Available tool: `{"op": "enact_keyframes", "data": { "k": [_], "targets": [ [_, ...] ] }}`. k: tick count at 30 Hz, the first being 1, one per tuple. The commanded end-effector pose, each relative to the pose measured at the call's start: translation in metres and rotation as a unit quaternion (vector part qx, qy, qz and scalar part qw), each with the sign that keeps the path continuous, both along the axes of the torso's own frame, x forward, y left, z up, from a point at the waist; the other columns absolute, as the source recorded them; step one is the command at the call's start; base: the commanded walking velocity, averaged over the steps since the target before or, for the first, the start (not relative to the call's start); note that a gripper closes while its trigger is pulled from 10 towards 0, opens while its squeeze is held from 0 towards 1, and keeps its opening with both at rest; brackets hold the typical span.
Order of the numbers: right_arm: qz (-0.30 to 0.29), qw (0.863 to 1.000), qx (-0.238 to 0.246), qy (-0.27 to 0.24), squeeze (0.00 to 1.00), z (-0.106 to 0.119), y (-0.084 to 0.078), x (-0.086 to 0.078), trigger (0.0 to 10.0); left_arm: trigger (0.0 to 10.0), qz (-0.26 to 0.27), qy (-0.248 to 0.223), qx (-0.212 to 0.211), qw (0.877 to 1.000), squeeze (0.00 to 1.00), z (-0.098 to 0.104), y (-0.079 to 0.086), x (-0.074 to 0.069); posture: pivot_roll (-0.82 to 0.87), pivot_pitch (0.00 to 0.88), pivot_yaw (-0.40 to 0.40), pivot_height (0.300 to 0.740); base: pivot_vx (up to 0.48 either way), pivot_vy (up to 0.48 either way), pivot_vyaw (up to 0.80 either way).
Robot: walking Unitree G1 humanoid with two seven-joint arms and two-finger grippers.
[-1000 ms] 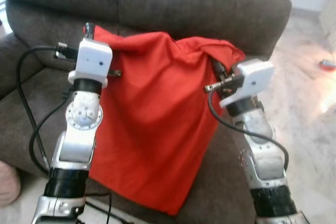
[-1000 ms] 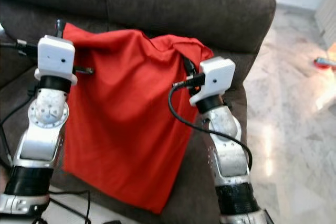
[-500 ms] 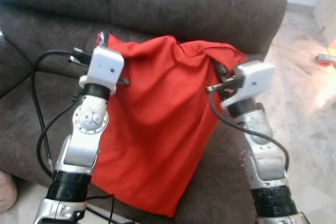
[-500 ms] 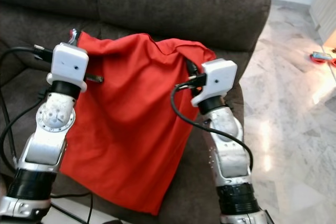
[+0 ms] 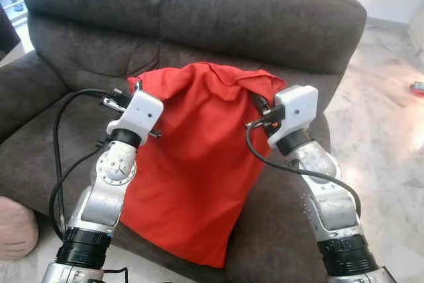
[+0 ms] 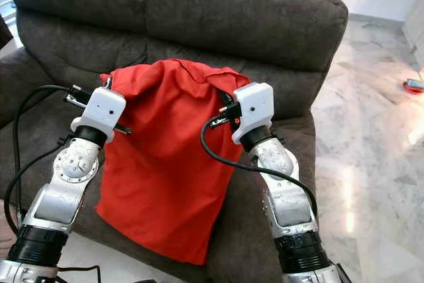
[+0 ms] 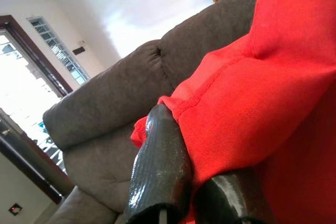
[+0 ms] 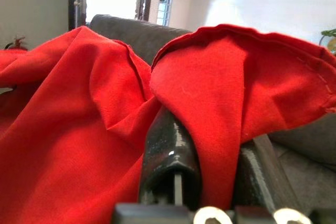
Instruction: Move the pillow to the sofa from floor
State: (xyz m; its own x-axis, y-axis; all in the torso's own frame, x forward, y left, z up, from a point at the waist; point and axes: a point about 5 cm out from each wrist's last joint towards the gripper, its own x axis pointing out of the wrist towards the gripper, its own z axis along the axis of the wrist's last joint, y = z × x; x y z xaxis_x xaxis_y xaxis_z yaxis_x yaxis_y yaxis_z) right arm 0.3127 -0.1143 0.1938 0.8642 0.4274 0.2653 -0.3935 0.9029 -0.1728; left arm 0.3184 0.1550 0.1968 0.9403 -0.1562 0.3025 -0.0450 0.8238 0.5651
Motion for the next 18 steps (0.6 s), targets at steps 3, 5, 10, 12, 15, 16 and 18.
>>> {"op": "enact_keyframes", "data": {
  "k": [3,5,10,12,15,16,18],
  "targets": [
    [0.01,1.0,-0.006,0.001,0.48,0.0019,0.0021,-0.0001,10.0,10.0,-0.008,0.004,0.015,1.0,1.0,-0.0015,-0.0055,0.0004,0.11,0.058,-0.046,0.74,0.0,0.0,0.0],
    [0.013,1.0,-0.006,0.005,1.0,0.0014,0.0018,-0.0004,10.0,10.0,-0.009,0.001,0.016,1.0,1.0,0.0003,-0.007,0.0007,0.11,0.06,-0.046,0.74,0.0,0.0,0.0],
    [0.012,1.0,-0.008,0.007,1.0,0.0011,0.0008,-0.0004,10.0,10.0,-0.009,-0.003,0.019,1.0,1.0,0.0016,-0.0078,0.0004,0.11,0.062,-0.046,0.74,0.0,0.0,0.0],
    [0.008,1.0,-0.008,0.006,1.0,0.0013,0.0001,0.0,10.0,10.0,-0.01,-0.005,0.02,1.0,1.0,0.0022,-0.0079,0.0002,0.11,0.062,-0.046,0.74,0.0,0.0,0.0],
    [0.005,1.0,-0.008,0.004,1.0,0.002,-0.0009,0.0004,10.0,10.0,-0.011,-0.007,0.02,1.0,1.0,0.0033,-0.0083,0.0001,0.11,0.062,-0.045,0.74,0.0,0.0,0.0],
    [0.005,1.0,-0.008,0.004,1.0,0.002,-0.0009,0.0004,10.0,10.0,-0.011,-0.007,0.02,1.0,1.0,0.0033,-0.0083,0.0001,0.11,0.062,-0.045,0.74,0.0,0.0,0.0],
    [-0.007,1.0,-0.008,0.005,1.0,0.002,-0.0035,0.0016,10.0,10.0,-0.013,-0.009,0.021,1.0,1.0,0.0038,-0.0095,0.0002,0.11,0.062,-0.043,0.74,0.0,0.0,0.0]
  ]
}}
